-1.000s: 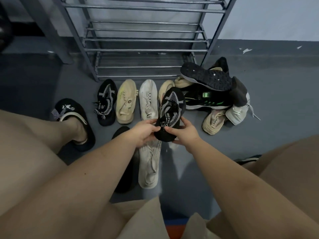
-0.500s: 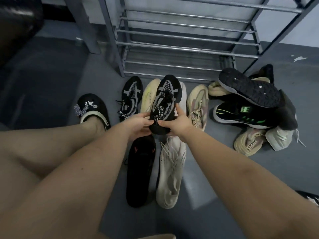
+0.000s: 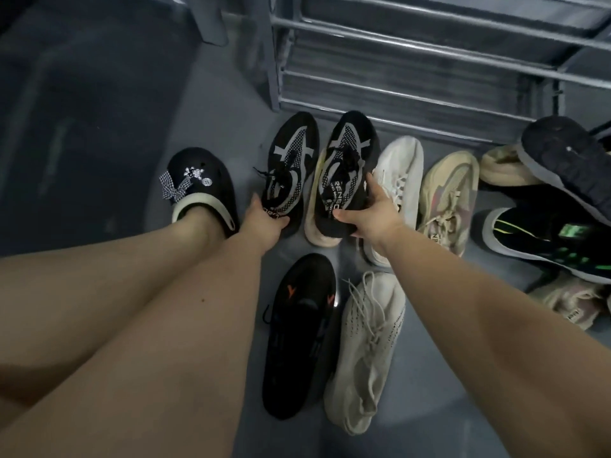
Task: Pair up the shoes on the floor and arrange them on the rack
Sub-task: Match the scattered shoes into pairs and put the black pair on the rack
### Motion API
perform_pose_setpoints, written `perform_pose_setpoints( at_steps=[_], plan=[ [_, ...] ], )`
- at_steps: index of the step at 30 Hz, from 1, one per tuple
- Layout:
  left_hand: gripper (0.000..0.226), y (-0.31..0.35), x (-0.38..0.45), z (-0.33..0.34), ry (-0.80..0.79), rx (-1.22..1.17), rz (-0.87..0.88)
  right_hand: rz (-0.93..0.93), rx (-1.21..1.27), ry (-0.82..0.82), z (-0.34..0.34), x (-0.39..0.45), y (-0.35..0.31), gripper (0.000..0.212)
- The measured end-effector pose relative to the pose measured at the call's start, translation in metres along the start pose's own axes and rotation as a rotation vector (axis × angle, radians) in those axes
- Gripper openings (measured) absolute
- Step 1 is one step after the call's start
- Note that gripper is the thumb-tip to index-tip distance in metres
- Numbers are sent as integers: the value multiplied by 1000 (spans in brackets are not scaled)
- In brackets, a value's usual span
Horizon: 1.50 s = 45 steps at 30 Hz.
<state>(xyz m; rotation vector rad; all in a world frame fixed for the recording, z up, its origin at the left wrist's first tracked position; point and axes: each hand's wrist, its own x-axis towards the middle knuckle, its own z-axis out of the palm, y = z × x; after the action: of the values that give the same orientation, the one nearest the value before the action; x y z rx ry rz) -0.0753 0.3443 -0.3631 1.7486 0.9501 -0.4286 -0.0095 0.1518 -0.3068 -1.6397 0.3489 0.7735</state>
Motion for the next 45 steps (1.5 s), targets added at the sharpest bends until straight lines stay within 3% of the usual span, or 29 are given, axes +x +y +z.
perform_pose_setpoints(
  at_steps=[6, 10, 11, 15, 22, 25, 29, 45],
  plan=[
    [82, 4, 7, 8, 51, -62, -122, 74, 72, -23, 4, 13, 15, 109],
    [107, -6, 20, 13, 44, -259, -198, 85, 96, -48, 1, 11, 9, 108],
    [104, -4, 18, 14, 23, -290, -208, 80, 88, -46, 0, 9, 7, 107],
    [51, 26, -18, 13, -69, -354, -216, 45, 52, -27, -7, -5, -3, 101],
    [11, 48, -72, -13, -257, -526, -278, 38, 85, -26, -16, -52, -23, 90],
    [24, 56, -99, -25, -291, -511, -231, 51, 166, -67, -22, -80, -32, 83],
    [7, 83, -137, -32, -316, -502, -134, 35, 179, -102, -47, -116, -52, 78],
    [18, 189, -265, -31, -452, -352, 193, -286, 371, -20, -122, -253, -110, 73]
  ],
)
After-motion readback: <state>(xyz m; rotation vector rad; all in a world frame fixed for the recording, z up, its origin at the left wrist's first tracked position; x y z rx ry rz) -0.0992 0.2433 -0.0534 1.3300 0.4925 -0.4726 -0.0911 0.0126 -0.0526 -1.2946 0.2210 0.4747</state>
